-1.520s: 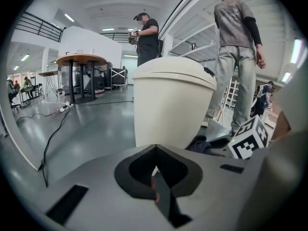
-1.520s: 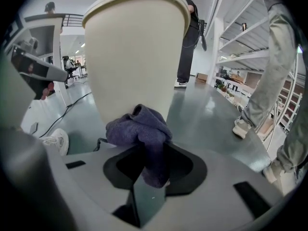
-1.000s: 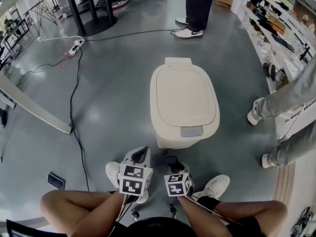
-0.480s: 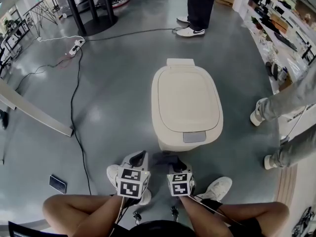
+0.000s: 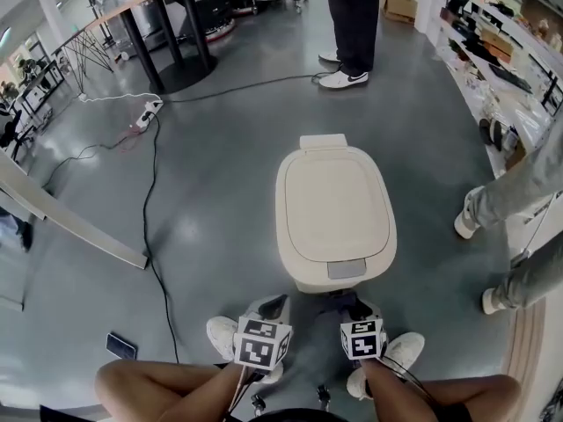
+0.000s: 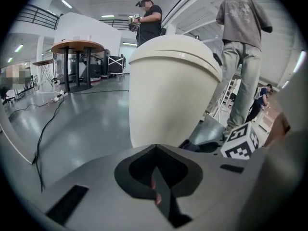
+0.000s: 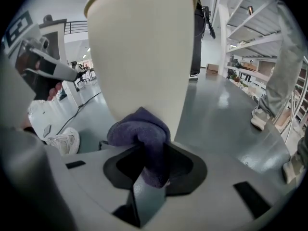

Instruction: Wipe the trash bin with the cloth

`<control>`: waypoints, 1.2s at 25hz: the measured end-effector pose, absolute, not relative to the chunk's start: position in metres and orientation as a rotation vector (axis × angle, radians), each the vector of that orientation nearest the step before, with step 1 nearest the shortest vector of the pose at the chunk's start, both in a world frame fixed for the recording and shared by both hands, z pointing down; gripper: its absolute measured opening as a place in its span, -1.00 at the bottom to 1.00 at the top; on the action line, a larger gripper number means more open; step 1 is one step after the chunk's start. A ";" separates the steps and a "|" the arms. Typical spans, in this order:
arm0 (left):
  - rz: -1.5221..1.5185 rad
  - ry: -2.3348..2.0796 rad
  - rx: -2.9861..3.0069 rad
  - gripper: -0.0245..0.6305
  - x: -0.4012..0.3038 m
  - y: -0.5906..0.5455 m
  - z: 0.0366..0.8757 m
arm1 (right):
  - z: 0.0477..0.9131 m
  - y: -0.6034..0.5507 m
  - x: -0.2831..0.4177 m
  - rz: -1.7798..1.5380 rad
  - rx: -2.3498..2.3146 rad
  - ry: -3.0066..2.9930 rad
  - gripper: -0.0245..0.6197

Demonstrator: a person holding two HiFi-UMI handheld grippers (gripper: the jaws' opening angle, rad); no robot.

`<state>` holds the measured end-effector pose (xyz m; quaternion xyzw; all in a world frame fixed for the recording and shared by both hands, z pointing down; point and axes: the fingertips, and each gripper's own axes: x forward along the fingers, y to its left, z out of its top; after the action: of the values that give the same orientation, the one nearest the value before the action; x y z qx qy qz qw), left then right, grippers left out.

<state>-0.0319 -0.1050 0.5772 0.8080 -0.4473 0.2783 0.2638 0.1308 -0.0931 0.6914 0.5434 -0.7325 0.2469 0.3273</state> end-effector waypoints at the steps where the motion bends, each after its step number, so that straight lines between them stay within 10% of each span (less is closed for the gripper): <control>1: 0.749 -1.190 2.191 -0.93 -0.026 -0.102 0.574 | 0.687 -0.093 0.139 0.656 1.422 -1.927 -0.59; 11: 0.676 -1.107 2.336 -0.93 0.048 -0.092 0.526 | 0.608 -0.117 0.234 0.821 1.484 -2.123 -0.59; 30: 0.505 -0.972 2.544 -0.93 0.150 -0.071 0.432 | 0.456 -0.186 0.232 -0.023 1.504 -2.179 -0.59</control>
<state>0.1502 -0.0707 0.4315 0.9027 -0.3448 0.1791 0.1852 0.2323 -0.1861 0.4564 0.5508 -0.7980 -0.0086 0.2443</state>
